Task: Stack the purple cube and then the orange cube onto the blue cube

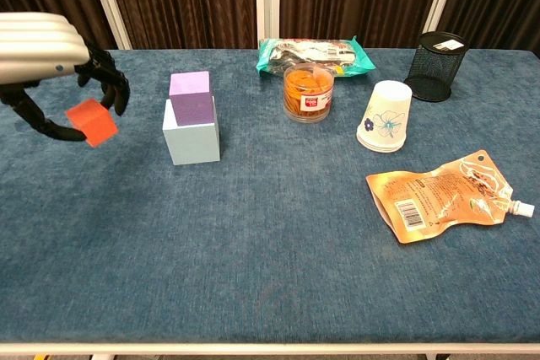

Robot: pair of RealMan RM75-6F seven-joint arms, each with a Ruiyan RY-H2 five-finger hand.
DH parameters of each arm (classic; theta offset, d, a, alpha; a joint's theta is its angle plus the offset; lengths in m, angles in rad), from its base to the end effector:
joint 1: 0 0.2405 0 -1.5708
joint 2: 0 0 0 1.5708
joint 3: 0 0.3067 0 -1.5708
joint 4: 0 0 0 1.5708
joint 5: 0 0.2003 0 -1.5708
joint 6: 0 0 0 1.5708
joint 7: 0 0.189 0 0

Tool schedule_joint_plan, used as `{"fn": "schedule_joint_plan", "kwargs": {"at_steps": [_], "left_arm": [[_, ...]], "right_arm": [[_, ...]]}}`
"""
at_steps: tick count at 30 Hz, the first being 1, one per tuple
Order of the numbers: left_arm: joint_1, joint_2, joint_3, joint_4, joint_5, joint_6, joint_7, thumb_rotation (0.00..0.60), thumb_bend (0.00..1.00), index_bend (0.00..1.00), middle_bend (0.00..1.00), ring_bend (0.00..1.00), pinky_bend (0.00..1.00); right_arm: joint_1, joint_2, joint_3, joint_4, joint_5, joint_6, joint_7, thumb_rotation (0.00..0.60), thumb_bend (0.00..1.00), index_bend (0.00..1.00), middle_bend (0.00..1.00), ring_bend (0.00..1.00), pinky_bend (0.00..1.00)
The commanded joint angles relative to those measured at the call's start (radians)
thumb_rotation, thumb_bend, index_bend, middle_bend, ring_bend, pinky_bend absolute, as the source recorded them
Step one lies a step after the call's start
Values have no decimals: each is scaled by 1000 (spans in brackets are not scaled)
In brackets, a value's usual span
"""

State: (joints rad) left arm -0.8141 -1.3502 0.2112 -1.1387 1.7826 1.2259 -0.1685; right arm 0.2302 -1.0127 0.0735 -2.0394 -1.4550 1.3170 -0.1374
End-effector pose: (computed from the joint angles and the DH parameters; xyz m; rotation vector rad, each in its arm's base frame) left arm -0.2152 0.3975 0.0450 -2.3197 -0.3671 -0.9361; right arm -0.2429 -0.2605 0.1699 1.5424 -1.0745 1.0581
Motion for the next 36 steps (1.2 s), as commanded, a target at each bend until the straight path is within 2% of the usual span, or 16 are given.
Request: {"fn": "schedule_joint_plan", "kwargs": {"at_steps": [1,7,13,17,19,21,24,29,36], "left_arm": [[11,4,-32,4,-45,-23,-8,600,282,495,623,439,521],[18,5,-176,-89,-268,-130,50,600,283,496,623,439,522],[-17,53,-296,-252,-448,-224,227,600,283,502,624,439,523],[-32,82,-371,-429,-722,-279,427,600,282,503,625,439,522],[-49,89,-395,-514,-869,-266,538,600,283,503,625,440,520],[-65,84,-406,-574,-962,-233,621,600,283,503,625,440,518],[-96,63,-415,-630,-1046,-169,736,600,283,503,625,439,517],[-136,8,-429,-666,-1121,-80,857,600,283,503,626,440,516],[-166,-66,-441,-663,-1170,-14,931,600,283,505,629,443,520]], "right_arm": [[0,-2,0,1,2,-1,-3,600,127,0,36,0,0],[2,-7,-3,1,2,-4,-14,600,127,0,36,0,0],[5,-10,-2,1,10,-8,-21,600,128,0,36,0,0],[5,-11,-4,-1,6,-9,-24,600,128,0,36,0,0],[5,-11,-6,-2,3,-9,-26,600,128,0,36,0,0],[4,-12,-7,-2,1,-8,-27,600,129,0,36,0,0],[4,-12,-7,-1,2,-8,-26,600,129,0,36,0,0],[5,-11,-6,-1,5,-9,-25,600,129,0,36,0,0],[6,-10,-7,-3,11,-15,-26,600,129,0,36,0,0]]}}
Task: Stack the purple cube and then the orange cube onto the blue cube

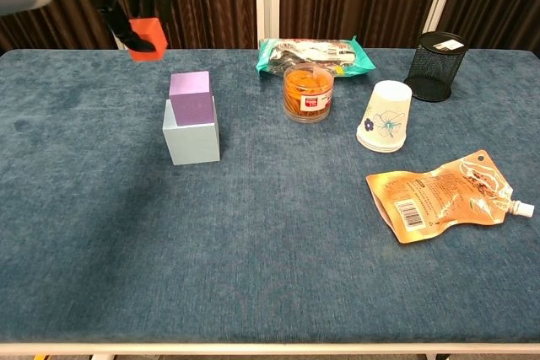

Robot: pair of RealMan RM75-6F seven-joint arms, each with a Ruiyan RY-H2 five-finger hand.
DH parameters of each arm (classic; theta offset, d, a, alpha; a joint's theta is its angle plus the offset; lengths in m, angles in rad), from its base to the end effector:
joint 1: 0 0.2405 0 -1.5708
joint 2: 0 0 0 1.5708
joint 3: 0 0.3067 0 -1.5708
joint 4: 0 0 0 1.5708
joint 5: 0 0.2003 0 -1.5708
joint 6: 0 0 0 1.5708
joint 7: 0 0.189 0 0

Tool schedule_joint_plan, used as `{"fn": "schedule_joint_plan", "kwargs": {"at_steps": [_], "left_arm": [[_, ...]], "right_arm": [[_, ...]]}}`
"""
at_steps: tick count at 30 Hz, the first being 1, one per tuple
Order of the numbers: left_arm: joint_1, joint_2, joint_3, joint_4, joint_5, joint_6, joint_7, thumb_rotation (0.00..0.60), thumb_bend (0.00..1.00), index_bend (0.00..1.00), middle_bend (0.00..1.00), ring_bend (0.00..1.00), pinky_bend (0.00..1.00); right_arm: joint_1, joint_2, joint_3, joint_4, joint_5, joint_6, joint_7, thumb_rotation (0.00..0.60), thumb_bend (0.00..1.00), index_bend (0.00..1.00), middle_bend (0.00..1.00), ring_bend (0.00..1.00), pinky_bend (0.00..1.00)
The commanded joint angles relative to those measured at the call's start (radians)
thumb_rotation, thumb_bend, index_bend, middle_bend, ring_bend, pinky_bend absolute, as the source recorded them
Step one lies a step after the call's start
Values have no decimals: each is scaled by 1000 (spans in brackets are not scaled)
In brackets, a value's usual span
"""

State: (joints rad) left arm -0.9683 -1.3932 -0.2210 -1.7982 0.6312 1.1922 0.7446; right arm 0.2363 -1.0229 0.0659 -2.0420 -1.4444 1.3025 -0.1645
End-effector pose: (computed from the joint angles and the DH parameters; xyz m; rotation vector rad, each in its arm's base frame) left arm -0.1041 0.4439 0.0472 -1.7409 -0.8353 -0.8082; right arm -0.2433 -0.2600 0.1629 1.5613 -1.0791 1.0329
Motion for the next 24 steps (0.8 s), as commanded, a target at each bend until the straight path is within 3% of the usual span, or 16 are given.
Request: {"fn": "schedule_joint_plan", "kwargs": {"at_steps": [1,24], "left_arm": [[-14,-30,-9,-2,-24,26,24,600,283,507,631,446,522],[-60,-163,-34,14,-101,113,147,600,283,521,645,462,536]], "right_arm": [[1,1,2,-1,1,0,2,600,129,0,36,0,0],[8,5,4,-2,9,-11,10,600,129,0,35,0,0]]}}
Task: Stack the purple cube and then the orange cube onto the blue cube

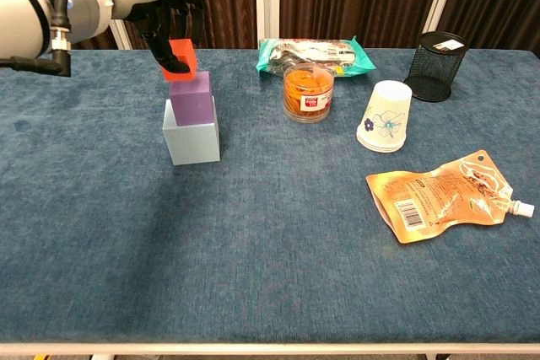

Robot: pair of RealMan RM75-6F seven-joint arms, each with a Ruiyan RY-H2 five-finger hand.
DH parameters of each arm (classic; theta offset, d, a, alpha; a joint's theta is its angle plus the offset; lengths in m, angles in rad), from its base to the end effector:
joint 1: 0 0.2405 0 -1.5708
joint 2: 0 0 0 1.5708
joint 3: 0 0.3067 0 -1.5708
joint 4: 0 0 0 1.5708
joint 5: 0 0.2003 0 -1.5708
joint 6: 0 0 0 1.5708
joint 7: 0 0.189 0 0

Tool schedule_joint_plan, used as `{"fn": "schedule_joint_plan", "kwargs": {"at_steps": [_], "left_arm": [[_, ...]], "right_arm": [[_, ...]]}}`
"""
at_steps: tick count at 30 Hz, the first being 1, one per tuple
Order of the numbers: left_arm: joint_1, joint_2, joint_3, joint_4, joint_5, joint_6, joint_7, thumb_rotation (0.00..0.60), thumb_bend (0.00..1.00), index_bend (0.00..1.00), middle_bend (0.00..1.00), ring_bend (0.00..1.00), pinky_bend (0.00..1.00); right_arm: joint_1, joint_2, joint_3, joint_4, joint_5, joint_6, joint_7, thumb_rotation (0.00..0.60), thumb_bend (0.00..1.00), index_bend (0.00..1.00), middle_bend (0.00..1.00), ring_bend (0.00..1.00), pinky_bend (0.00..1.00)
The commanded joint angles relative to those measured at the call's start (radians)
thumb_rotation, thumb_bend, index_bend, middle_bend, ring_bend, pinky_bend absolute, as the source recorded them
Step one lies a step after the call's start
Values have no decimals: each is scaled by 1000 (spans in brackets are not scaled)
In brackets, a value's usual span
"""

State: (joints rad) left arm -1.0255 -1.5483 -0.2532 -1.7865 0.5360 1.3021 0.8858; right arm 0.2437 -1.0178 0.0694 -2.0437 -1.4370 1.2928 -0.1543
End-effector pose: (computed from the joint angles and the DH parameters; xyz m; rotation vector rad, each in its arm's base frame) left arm -0.0769 0.4347 0.0037 -1.7380 -0.8417 -0.7709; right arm -0.2424 -0.2622 0.1633 1.5637 -1.0886 1.0355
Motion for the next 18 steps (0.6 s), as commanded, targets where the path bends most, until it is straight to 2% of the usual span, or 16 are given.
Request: {"fn": "schedule_joint_plan", "kwargs": {"at_steps": [1,18], "left_arm": [[-5,-12,-3,4,-9,3,9,600,283,521,646,462,537],[-18,-50,-27,48,-28,-4,20,600,284,522,646,463,537]], "right_arm": [[1,0,1,0,3,-2,-1,600,129,0,35,0,0],[-1,3,-4,2,-5,0,7,600,130,0,36,0,0]]}}
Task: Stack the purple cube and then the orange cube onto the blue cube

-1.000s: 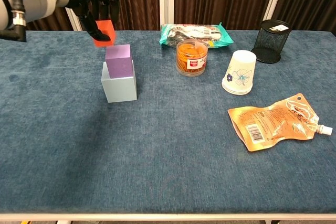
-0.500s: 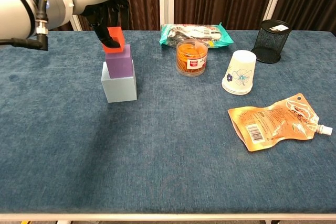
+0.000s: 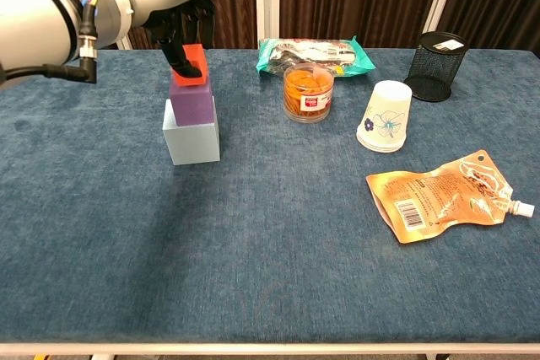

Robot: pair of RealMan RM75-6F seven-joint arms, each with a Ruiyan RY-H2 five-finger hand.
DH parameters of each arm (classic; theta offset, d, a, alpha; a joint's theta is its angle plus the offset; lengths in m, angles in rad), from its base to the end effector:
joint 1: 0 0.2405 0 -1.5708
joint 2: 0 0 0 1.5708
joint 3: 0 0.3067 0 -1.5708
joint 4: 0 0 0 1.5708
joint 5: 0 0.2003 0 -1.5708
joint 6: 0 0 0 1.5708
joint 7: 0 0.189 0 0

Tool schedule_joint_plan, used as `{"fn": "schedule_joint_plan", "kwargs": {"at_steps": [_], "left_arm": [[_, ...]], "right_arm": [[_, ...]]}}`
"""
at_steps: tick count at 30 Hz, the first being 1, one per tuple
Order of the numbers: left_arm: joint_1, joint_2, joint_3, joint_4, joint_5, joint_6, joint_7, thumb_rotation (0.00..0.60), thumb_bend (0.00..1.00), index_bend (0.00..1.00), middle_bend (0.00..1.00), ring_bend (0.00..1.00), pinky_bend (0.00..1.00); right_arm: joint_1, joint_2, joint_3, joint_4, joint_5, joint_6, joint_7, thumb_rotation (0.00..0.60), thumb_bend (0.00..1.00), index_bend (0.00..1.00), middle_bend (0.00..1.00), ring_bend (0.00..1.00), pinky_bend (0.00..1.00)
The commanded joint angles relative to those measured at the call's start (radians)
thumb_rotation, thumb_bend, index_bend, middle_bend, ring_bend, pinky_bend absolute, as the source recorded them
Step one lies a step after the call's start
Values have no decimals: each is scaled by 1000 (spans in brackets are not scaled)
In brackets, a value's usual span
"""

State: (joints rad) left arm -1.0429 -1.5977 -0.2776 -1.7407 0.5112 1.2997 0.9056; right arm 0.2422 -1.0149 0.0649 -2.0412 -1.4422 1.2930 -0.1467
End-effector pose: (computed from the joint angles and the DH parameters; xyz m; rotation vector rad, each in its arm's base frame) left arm -0.0697 0.4388 -0.0100 -1.7308 -0.8539 -0.7665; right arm -0.2433 -0.2611 0.1635 1.5658 -1.0918 1.0346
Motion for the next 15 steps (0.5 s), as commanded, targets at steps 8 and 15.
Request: {"fn": "schedule_joint_plan", "kwargs": {"at_steps": [8,15], "left_arm": [[0,-2,-6,21,-15,-19,-2,600,284,521,646,463,537],[8,4,4,21,-34,-33,-1,600,283,520,643,463,536]], "right_arm": [[3,1,2,-1,8,-4,-1,600,129,0,36,0,0],[3,1,2,-1,9,-5,1,600,130,0,36,0,0]]}}
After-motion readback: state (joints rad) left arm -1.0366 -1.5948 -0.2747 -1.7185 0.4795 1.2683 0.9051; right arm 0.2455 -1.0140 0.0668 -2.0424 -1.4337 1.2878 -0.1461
